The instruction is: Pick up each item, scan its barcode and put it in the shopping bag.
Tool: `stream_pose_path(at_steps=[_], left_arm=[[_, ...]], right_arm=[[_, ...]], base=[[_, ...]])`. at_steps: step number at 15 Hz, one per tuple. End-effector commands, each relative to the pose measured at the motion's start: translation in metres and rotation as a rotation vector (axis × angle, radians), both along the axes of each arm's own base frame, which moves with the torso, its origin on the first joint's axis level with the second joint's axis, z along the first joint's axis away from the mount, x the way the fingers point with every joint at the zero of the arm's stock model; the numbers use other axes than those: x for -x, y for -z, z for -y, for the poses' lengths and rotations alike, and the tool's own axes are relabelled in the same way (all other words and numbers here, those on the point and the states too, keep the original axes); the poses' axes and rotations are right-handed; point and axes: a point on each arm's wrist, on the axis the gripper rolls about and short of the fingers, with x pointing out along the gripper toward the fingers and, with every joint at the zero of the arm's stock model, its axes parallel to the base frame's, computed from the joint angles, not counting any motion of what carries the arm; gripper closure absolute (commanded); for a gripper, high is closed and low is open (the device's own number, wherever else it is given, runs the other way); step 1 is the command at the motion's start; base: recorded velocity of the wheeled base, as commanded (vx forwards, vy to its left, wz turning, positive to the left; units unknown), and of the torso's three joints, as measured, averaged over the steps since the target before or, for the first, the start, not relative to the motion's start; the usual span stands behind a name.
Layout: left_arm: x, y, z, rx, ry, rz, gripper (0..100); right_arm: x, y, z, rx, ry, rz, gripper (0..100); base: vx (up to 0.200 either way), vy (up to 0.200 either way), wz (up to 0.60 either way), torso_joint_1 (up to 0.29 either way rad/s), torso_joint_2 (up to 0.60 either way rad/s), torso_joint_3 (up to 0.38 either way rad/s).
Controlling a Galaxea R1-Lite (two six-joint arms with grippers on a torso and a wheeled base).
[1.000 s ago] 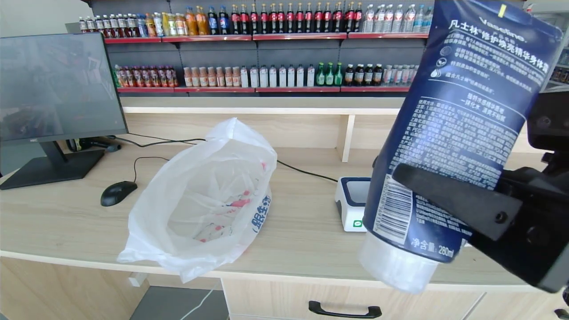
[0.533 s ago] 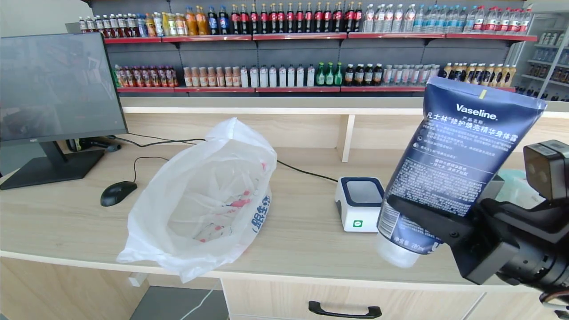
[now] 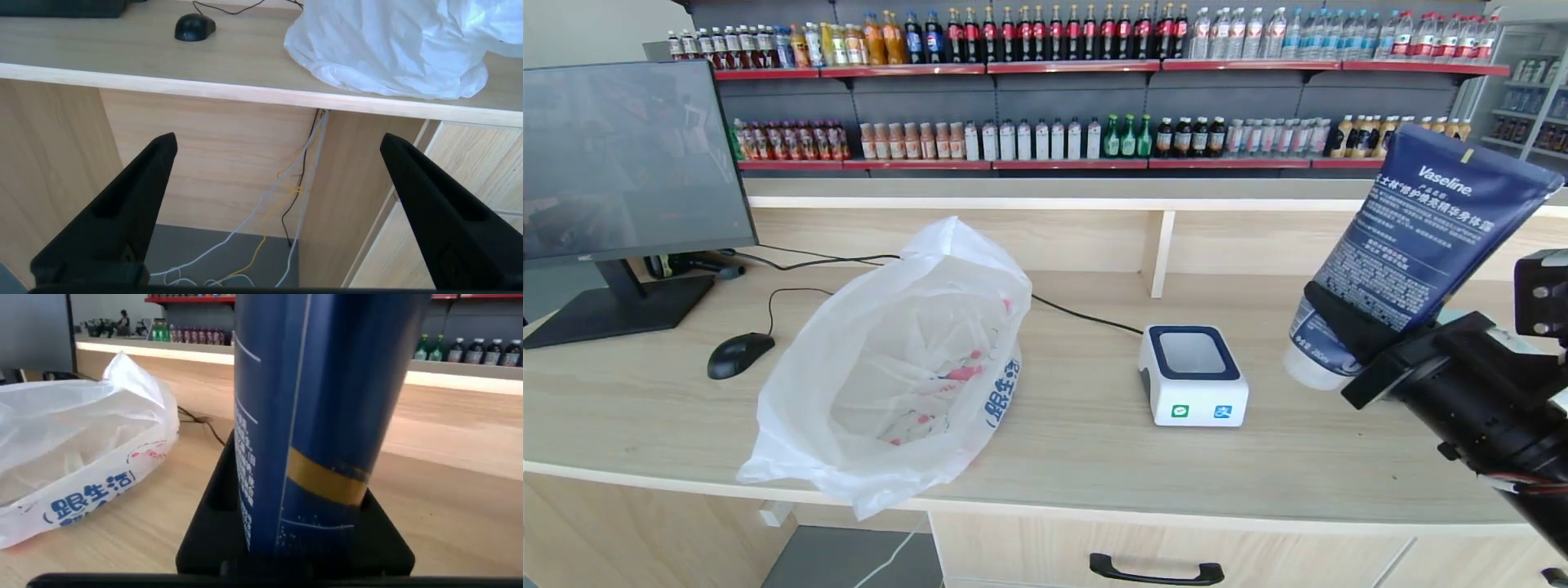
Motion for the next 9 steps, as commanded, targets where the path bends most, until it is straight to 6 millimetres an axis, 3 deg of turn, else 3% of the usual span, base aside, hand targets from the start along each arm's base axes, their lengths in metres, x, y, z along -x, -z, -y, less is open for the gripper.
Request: stream_pose_path(at_steps=[1,3,5,9], left_arm=[[0.0,0.0,0.0,0.0,0.001,0.0,0],[0.0,0.0,0.0,0.003,0.002,0.0,0],[0.0,0.0,0.0,0.0,0.002,0.0,0],[0.0,0.0,0.0,0.003,-0.001,0.0,0]], right_arm=[[-0.008,-0.001,-0.001,0.008,0.024,0.01,100],[-0.013,-0.006,-0.004,0.0,0.023,0.029,100],[-0.023,-0.012,-0.005,-0.021,0.03,0.05,100],[-0.028,-0.011,-0.004,-0.05,0.032,0.036,100]], base=[[0.0,0.0,0.0,0.0,0.0,0.0],[0.0,0.0,0.0,0.0,0.0,0.0],[-0.2,0.0,0.0,0.005,0.0,0.005],[0.0,0.0,0.0,0.0,0.0,0.0]])
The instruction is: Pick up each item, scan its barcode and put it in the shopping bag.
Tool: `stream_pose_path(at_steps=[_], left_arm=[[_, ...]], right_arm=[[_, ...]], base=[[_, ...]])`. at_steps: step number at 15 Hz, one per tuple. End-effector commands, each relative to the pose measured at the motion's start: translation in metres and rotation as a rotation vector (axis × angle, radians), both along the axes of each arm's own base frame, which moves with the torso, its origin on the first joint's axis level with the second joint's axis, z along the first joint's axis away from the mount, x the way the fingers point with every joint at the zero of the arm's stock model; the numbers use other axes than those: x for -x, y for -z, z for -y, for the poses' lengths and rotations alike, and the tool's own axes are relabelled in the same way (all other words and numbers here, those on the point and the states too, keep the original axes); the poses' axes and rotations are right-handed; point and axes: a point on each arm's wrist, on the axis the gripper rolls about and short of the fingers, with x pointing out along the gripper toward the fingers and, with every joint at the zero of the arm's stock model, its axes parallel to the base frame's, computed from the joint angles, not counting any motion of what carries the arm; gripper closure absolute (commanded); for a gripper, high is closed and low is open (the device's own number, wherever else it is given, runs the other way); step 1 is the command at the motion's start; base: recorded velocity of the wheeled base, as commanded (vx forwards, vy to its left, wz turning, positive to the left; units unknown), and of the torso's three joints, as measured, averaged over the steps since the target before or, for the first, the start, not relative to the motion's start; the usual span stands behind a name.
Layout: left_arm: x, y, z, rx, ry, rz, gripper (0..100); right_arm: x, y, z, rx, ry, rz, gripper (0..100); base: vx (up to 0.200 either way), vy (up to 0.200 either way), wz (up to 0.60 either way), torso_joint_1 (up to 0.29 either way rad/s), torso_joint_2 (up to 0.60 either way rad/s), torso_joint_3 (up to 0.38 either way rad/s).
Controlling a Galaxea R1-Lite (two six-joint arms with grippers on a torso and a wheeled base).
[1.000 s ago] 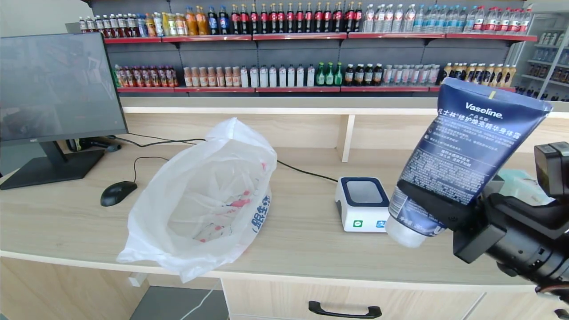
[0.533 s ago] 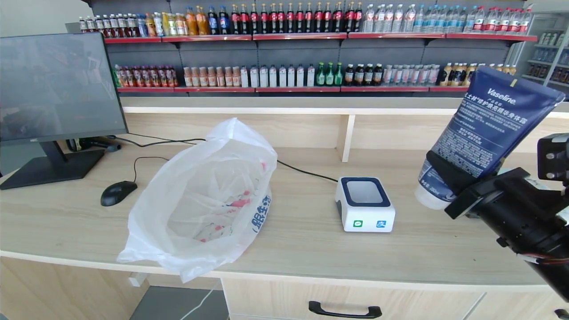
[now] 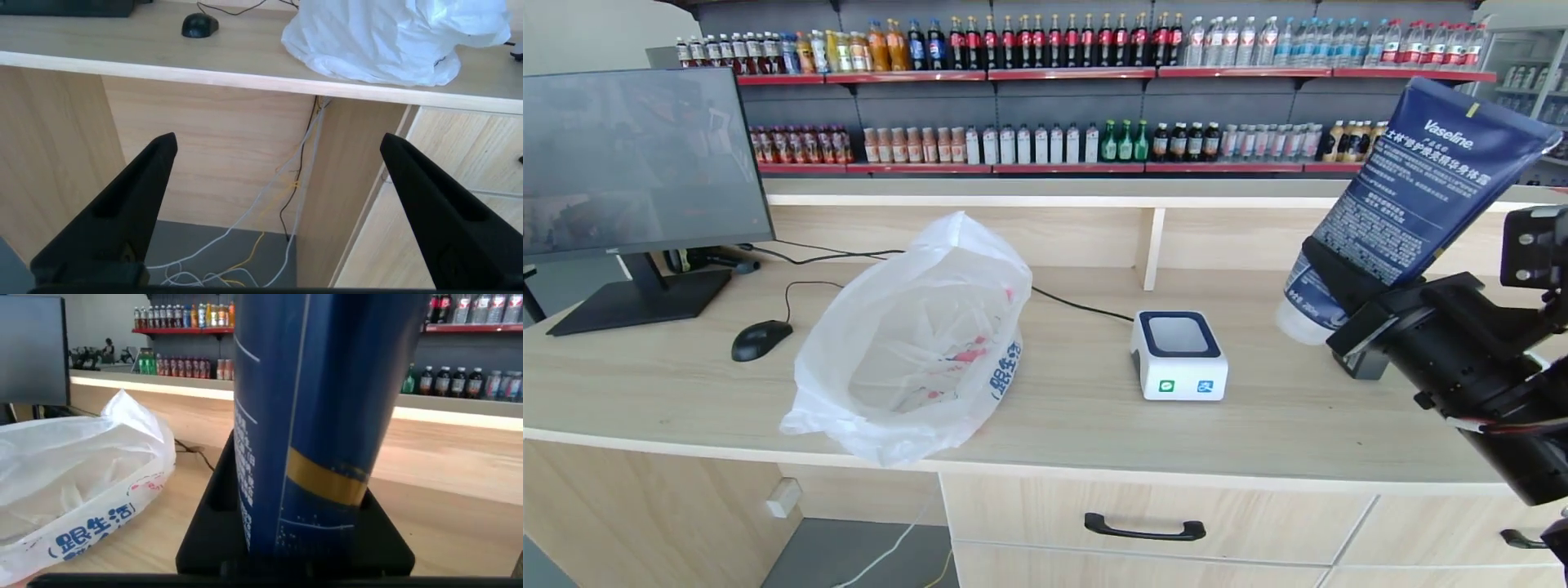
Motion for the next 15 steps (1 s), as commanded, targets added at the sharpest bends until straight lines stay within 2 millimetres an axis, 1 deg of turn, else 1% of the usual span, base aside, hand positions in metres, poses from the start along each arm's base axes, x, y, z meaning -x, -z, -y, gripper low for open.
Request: stream_pose_path(at_steps=[1,4,9,11,13,15], left_arm=[[0.0,0.0,0.0,0.0,0.0,0.0,0],[0.0,0.001,0.0,0.002,0.0,-0.002,0],[0.0,0.0,0.0,0.005,0.0,0.0,0],[0.0,0.0,0.0,0.015,-0.002,0.002,0],[0.0,0.0,0.0,0.011,0.0,0.0,0],[0.0,0.0,0.0,0.011,0.0,0.0,0]], right_arm=[[-0.002,0.003,0.0,0.004,0.004,-0.016,100],[-0.002,0.008,0.003,0.011,0.014,-0.038,100],[-0.005,0.005,0.003,-0.004,0.016,-0.028,100],[-0.005,0.008,0.005,-0.001,0.022,-0.038,100],[-0.009,0.005,0.015,0.001,0.072,-0.023,100],[-0.01,0.007,0.023,0.001,0.104,-0.034,100]], base=[[0.0,0.0,0.0,0.0,0.0,0.0],[0.0,0.2,0.0,0.011,0.01,-0.001],[0.0,0.2,0.0,0.01,0.01,0.001],[0.0,0.2,0.0,0.002,0.0,0.005],[0.0,0.2,0.0,0.007,0.0,0.005],[0.0,0.0,0.0,0.0,0.0,0.0]])
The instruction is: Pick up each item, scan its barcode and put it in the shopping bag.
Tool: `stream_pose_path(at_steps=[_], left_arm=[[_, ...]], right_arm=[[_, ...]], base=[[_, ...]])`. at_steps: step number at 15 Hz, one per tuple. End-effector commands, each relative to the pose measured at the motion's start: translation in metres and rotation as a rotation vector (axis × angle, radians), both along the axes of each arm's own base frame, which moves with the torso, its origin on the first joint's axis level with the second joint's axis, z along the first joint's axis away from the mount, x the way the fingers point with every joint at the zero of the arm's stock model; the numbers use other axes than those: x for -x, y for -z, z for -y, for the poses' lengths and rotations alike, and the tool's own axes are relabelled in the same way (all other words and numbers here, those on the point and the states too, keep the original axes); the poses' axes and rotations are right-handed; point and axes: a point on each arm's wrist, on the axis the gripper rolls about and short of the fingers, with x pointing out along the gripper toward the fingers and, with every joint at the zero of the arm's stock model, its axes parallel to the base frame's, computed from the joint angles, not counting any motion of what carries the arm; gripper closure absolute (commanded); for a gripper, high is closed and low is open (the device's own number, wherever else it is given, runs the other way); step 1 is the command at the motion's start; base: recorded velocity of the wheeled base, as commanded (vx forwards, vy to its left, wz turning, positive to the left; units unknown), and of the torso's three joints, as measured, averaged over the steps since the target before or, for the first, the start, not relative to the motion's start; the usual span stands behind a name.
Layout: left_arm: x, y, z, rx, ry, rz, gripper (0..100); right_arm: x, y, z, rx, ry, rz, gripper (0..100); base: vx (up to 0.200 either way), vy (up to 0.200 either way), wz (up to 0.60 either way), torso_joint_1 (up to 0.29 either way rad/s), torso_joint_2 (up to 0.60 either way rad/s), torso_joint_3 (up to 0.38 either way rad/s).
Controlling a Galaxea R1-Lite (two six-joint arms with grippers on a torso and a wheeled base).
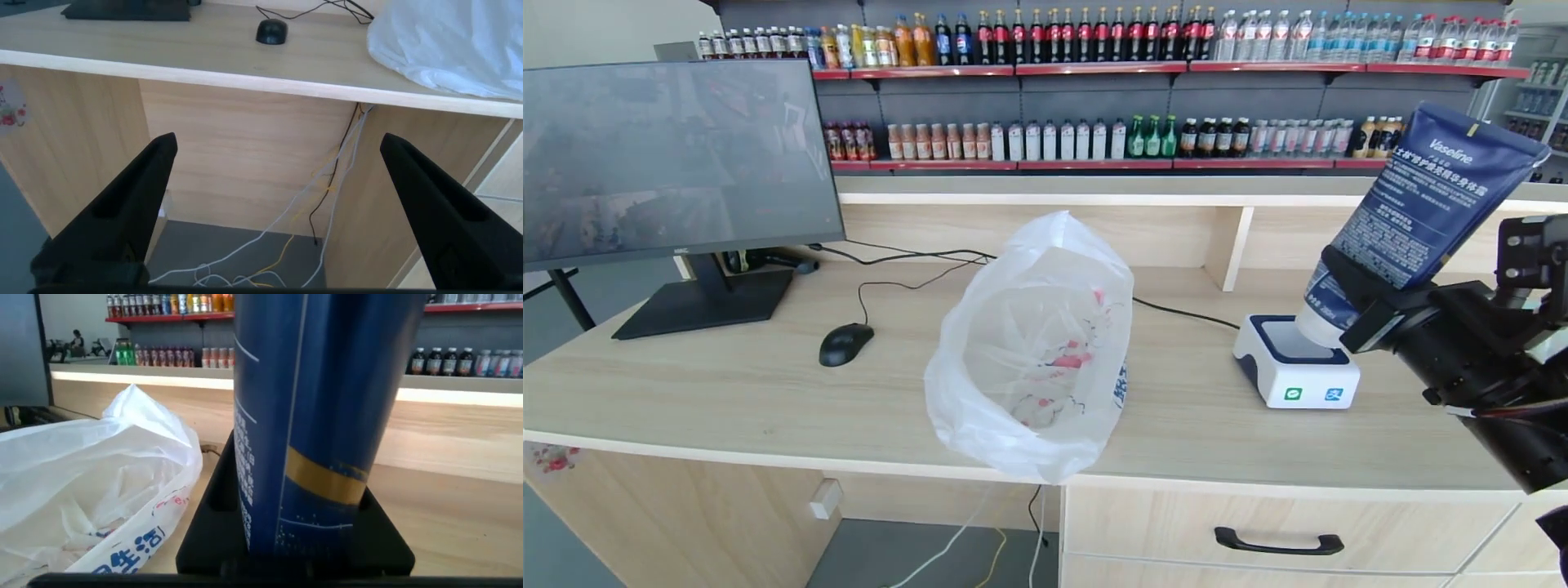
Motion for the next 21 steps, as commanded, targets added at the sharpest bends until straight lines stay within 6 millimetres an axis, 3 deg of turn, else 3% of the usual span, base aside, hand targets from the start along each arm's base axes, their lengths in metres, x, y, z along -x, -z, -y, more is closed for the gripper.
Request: stream_pose_path(at_steps=[1,4,7,11,18,21], left_arm=[[0.0,0.0,0.0,0.0,0.0,-0.001,0],[0.0,0.0,0.0,-0.001,0.0,-0.001,0],[0.0,0.0,0.0,-0.001,0.0,0.001,0],[0.0,0.0,0.0,0.002,0.0,-0.001,0],[0.0,0.0,0.0,0.003,-0.003,0.001,0],[0.0,0.0,0.0,-0.001,0.0,-0.001,0]], right_arm=[[0.002,0.003,0.007,0.004,0.026,-0.014,100],[0.003,0.007,0.01,0.016,0.039,-0.027,100],[0.001,0.013,0.026,0.034,0.111,-0.052,100],[0.006,0.02,0.026,0.04,0.11,-0.084,100],[0.009,0.016,0.04,0.033,0.157,-0.067,100],[0.018,0.022,0.041,0.219,0.099,-0.054,100]], base=[[0.0,0.0,0.0,0.0,0.0,0.0],[0.0,0.0,0.0,0.0,0.0,0.0],[0.133,0.0,0.0,0.003,0.0,0.0],[0.05,0.0,0.0,-0.003,0.0,0.001],[0.0,0.0,0.0,0.0,0.0,0.0],[0.0,0.0,0.0,0.0,0.0,0.0]])
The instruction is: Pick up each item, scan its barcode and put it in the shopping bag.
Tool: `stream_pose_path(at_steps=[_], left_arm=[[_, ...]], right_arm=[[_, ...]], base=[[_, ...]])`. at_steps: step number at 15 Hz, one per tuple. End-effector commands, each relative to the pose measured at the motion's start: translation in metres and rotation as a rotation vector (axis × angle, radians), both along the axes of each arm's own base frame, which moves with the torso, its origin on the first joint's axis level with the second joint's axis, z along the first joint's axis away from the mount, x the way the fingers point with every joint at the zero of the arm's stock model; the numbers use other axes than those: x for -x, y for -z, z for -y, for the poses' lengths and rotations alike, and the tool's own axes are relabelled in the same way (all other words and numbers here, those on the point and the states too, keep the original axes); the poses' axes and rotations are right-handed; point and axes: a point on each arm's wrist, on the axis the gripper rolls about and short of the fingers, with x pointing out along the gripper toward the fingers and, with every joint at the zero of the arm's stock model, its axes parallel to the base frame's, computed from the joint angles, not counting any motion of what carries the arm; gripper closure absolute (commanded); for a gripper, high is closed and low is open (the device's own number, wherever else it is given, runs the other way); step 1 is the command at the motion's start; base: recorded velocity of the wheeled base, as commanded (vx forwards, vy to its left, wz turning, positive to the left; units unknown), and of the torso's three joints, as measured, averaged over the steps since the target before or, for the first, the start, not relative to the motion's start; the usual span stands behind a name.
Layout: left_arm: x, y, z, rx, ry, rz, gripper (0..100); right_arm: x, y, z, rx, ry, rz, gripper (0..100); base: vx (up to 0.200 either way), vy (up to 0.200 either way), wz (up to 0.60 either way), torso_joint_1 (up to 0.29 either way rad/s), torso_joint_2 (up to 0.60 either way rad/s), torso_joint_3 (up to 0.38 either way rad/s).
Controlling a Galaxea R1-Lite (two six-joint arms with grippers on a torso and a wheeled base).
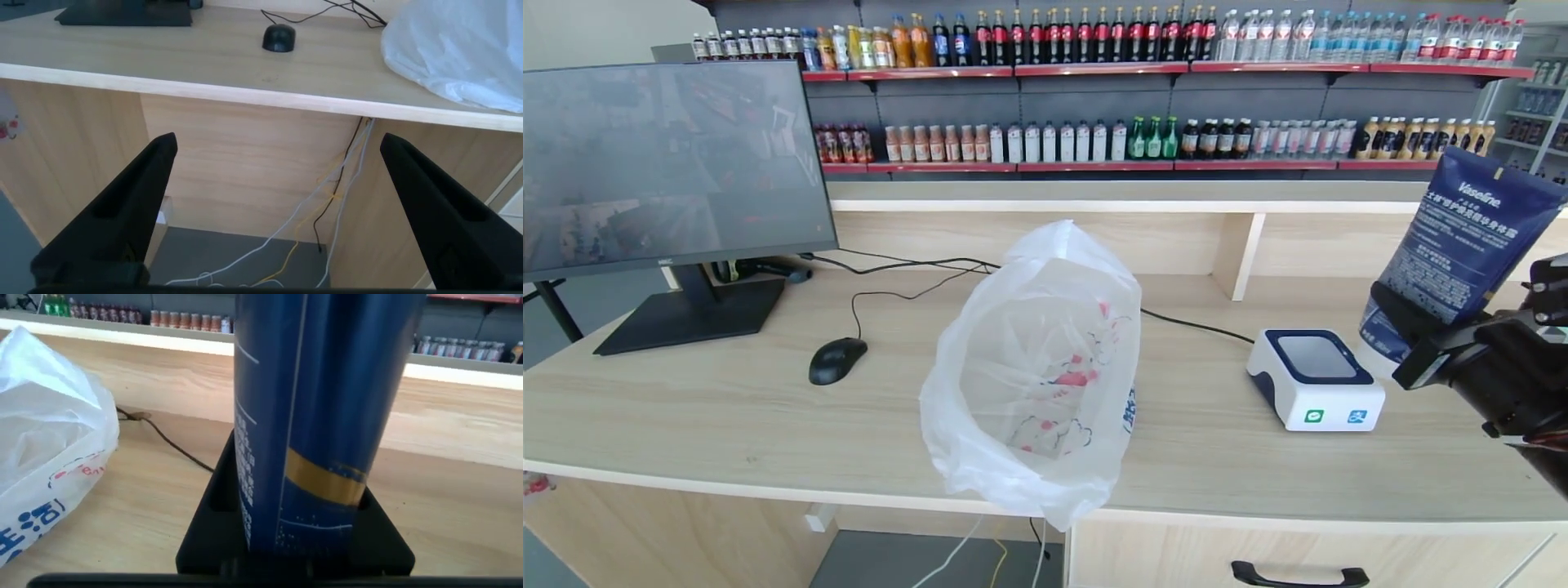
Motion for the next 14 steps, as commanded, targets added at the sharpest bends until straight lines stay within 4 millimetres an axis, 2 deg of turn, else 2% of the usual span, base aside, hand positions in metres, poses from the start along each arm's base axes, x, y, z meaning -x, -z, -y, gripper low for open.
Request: stream_pose_path(at_steps=[1,2,4,6,7,8,13,14], left_arm=[[0.0,0.0,0.0,-0.002,0.001,0.0,0],[0.0,0.0,0.0,0.0,0.001,0.0,0],[0.0,0.0,0.0,0.0,0.001,0.0,0],[0.0,0.0,0.0,0.0,0.001,0.0,0],[0.0,0.0,0.0,0.0,0.001,0.0,0],[0.0,0.0,0.0,0.0,-0.001,0.0,0],[0.0,0.0,0.0,0.0,-0.001,0.0,0],[0.0,0.0,0.0,0.0,0.001,0.0,0]], right_arm=[[0.003,0.005,0.001,0.078,0.003,-0.009,100],[0.001,0.004,0.001,0.104,0.008,0.001,100],[-0.017,-0.003,-0.002,0.251,0.025,0.072,100],[-0.03,-0.004,-0.003,0.473,-0.074,0.161,100],[-0.033,-0.002,-0.003,0.511,-0.097,0.17,100],[-0.035,0.006,0.0,0.62,-0.141,0.187,100],[-0.055,0.025,0.018,0.802,-0.297,0.251,100],[-0.059,0.031,0.026,0.826,-0.303,0.247,100]], base=[[0.0,0.0,0.0,0.0,0.0,0.0],[0.0,0.0,0.0,0.0,0.0,0.0],[0.0,0.0,0.0,0.0,0.0,0.0],[0.0,0.0,0.0,0.0,0.0,0.0],[0.0,0.0,0.0,0.0,0.0,0.0],[0.0,0.0,0.0,0.0,0.0,0.0],[0.0,0.0,0.0,0.0,0.0,0.0],[0.0,0.0,0.0,0.0,0.0,0.0]])
